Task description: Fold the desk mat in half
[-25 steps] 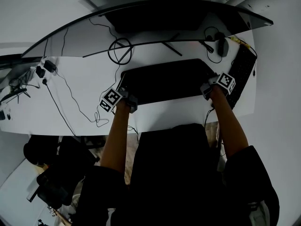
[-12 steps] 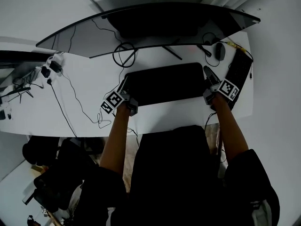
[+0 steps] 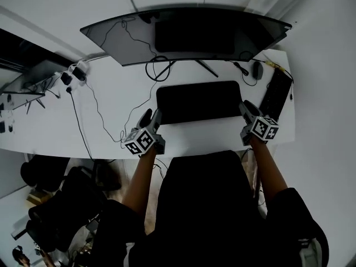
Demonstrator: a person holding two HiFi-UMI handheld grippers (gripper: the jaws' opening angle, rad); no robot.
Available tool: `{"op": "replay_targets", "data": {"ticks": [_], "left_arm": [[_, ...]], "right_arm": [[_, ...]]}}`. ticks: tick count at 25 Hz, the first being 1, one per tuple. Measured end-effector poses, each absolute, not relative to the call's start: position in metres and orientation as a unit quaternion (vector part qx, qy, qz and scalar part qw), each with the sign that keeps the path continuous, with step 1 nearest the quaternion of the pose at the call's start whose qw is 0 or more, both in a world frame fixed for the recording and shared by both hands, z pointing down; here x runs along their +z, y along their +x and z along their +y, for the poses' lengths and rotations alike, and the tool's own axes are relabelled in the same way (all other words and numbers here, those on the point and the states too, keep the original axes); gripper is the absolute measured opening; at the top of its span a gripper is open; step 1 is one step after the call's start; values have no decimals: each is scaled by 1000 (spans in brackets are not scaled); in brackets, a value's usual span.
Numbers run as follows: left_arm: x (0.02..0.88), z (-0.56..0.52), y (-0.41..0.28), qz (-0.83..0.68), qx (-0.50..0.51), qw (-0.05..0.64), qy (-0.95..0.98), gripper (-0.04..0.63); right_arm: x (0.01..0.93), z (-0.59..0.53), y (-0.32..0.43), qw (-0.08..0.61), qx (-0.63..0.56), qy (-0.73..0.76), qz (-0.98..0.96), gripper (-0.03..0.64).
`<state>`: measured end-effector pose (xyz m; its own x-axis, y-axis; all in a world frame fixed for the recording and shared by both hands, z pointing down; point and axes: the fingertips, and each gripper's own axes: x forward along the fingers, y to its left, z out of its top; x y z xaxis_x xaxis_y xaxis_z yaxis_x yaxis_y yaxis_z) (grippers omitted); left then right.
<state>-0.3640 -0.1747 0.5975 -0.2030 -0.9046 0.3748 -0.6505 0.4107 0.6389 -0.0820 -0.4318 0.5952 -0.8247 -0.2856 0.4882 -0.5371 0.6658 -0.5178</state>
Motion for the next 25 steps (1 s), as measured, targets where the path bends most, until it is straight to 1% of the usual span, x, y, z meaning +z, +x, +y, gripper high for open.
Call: {"op": "replay_targets", "data": {"ticks": [6,9,11,14,17,21,22,25], "left_arm": [[548,-152,-304,-746,-96,279,597,222],[523,-140,-281,-743,-95,246,615,213],[509,-129,-268,-741,-108,228,622,184],[494,-113,-250,-739,-115,205,631,98],[490,-98,-233,-737,-114,192,638,41],[498,-78,-212,-736,-109,203,636,31],[499,-73,-206,-734,-109,207,637,28],[497,-60,-189,-730,-103,207,643,25]], "right_arm": [[561,-366,-74,193,275,209,-919,123],[545,-334,-68,188,255,203,-926,121],[535,-314,-63,178,251,201,-930,121],[526,-288,-50,173,248,204,-931,117],[519,-269,-37,175,233,210,-933,91],[508,-247,-20,186,207,221,-935,12],[507,-241,-17,192,204,219,-935,1],[505,-221,-13,206,199,197,-938,0]]}}
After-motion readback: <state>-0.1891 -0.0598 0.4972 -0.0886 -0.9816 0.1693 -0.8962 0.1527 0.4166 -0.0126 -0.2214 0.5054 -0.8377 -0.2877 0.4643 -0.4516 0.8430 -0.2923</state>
